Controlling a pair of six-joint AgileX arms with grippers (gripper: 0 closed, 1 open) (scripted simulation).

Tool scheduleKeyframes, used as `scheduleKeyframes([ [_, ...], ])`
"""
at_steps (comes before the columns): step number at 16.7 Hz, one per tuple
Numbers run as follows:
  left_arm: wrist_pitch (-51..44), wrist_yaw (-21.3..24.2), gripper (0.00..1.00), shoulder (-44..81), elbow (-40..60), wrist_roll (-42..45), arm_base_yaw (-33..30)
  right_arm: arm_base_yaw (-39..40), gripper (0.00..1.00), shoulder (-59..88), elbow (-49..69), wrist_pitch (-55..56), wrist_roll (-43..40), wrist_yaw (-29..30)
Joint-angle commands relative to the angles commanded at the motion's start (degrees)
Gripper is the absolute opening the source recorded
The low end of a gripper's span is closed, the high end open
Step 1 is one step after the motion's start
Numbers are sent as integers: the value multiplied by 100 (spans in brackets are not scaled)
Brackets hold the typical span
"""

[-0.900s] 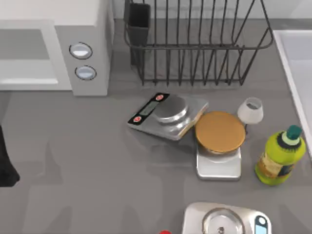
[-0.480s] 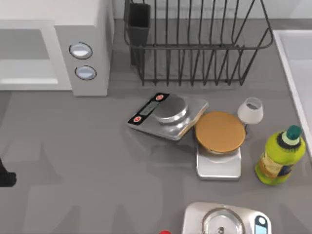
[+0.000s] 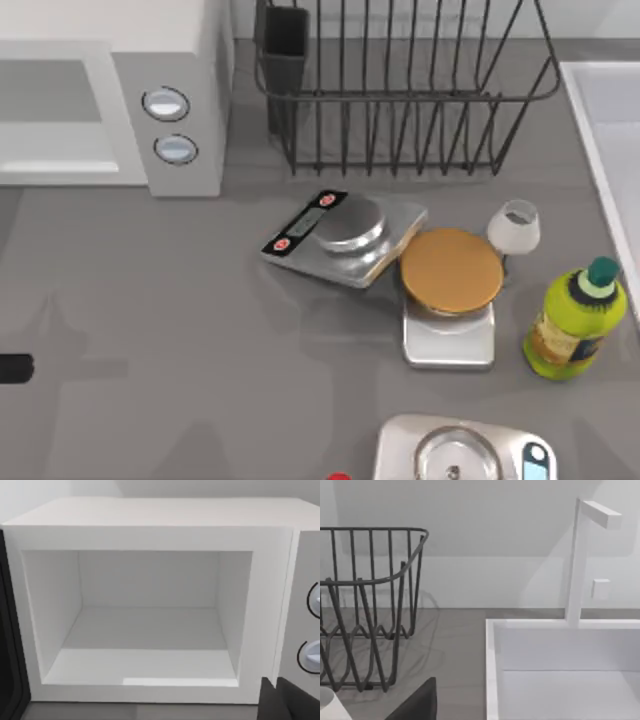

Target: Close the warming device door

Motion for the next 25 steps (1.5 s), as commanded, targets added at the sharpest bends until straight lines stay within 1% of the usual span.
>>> scheduleKeyframes([
  [9, 17, 9, 0, 19, 11, 0, 9, 0, 100, 0, 0, 0, 0, 0],
  [11, 179, 95, 0, 241, 116, 5, 95, 0, 100, 0, 0, 0, 0, 0],
  [16, 761, 405, 0, 1272, 492, 20, 403, 0, 100, 0, 0, 0, 0, 0],
  [22, 883, 471, 0, 1442, 537, 24, 455, 0, 100, 0, 0, 0, 0, 0],
  [25, 1305, 698, 0, 1829, 445, 31, 679, 0, 100, 0, 0, 0, 0, 0],
])
